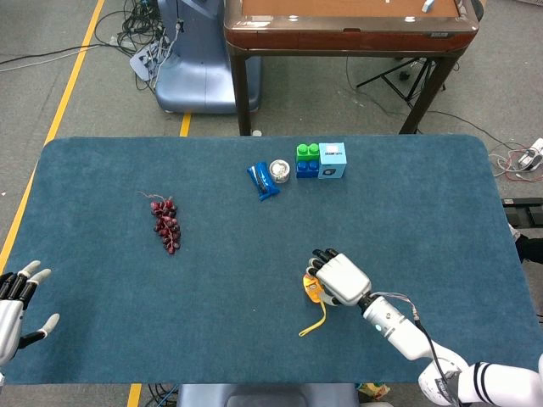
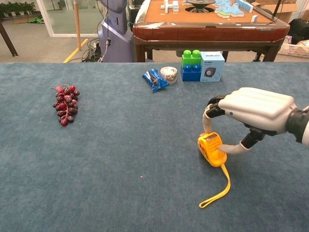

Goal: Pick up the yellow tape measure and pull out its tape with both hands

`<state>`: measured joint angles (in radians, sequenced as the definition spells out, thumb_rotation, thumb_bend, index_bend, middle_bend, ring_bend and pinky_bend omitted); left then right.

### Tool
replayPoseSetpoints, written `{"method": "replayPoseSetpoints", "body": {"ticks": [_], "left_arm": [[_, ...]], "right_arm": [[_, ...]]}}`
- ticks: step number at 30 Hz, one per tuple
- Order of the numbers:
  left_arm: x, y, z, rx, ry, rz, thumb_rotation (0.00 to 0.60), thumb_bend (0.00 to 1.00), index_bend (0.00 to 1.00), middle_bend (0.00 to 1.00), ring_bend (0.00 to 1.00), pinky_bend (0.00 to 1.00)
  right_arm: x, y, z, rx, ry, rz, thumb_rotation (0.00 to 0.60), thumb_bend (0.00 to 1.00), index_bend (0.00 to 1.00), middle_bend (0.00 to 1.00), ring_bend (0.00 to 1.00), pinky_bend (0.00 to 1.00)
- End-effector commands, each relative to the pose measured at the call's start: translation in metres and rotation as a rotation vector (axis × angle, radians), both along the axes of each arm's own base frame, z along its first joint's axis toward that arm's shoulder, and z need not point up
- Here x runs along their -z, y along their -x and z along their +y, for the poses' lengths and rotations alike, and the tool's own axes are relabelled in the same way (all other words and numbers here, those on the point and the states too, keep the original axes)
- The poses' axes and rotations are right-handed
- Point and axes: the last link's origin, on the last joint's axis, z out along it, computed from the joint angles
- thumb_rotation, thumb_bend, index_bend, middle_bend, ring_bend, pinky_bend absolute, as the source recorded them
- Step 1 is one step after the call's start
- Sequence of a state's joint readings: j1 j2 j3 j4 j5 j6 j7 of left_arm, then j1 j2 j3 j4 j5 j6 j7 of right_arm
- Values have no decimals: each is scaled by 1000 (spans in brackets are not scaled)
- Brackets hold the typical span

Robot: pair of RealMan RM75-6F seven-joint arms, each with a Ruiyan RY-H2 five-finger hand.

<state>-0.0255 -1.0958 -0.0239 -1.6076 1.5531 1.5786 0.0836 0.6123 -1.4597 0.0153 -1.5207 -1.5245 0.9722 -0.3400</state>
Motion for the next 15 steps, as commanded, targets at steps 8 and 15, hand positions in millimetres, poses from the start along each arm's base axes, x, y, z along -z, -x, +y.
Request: {"method": "replayPoseSetpoints", "body": {"ticks": [8,15], "left_arm": [[1,1,1,-1,6,-4,600,198,209,133,173,127],[1,1,1,0,6,-2,600,197,209,134,173,127]], "right_arm": [[0,-9,0,7,9,-17,600,246,379,314,184,271],[2,-16,0,4,22,-29,600,231,362,305,184,271]]}}
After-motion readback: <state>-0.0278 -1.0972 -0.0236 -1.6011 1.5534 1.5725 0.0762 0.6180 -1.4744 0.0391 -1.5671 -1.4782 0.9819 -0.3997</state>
